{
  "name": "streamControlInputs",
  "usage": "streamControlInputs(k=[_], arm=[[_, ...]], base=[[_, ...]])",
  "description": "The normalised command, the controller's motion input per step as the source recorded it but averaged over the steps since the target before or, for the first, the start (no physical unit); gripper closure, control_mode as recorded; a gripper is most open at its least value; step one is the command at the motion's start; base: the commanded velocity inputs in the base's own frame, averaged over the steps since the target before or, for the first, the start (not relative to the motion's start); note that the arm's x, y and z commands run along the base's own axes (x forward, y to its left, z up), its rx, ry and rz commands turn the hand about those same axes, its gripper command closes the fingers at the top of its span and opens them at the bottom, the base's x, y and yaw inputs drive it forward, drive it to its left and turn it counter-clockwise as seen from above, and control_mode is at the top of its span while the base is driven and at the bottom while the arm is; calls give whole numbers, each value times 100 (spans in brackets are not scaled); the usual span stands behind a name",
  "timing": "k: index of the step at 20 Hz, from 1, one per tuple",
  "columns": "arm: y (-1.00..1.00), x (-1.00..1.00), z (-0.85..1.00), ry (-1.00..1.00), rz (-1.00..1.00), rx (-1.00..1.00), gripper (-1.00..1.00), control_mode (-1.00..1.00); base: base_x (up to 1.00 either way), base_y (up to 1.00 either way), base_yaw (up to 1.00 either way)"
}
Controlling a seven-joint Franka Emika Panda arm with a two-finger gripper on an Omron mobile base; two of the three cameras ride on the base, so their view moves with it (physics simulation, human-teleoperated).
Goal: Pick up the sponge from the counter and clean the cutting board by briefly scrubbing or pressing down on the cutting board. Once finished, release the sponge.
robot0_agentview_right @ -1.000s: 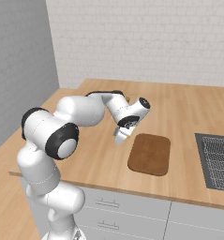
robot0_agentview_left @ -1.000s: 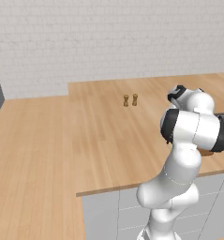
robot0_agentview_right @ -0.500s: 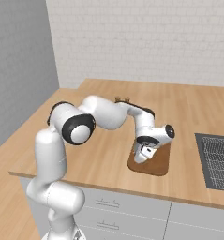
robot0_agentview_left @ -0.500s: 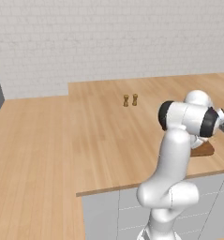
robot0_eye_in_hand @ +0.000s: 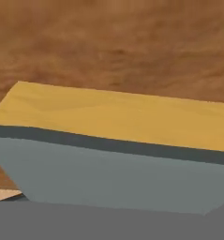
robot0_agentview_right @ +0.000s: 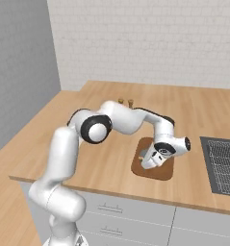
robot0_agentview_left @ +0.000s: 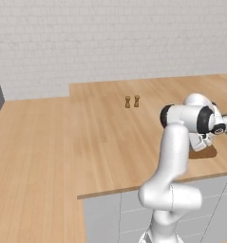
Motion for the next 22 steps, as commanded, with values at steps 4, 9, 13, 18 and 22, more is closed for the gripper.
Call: streamControlInputs(k=[4, 9, 13, 18, 22], arm=[[18, 75, -100, 10, -2, -11, 100, -100], [-51, -87, -100, -33, -11, -5, 100, -100], [-6, -100, -100, -57, -8, -12, 100, -100], [34, -100, -100, -30, -8, -26, 100, -100], [100, -98, -91, 5, -1, -42, 100, -100]], base=[[0, 0, 0], [0, 0, 0], [0, 0, 0], [0, 0, 0], [0, 0, 0]])
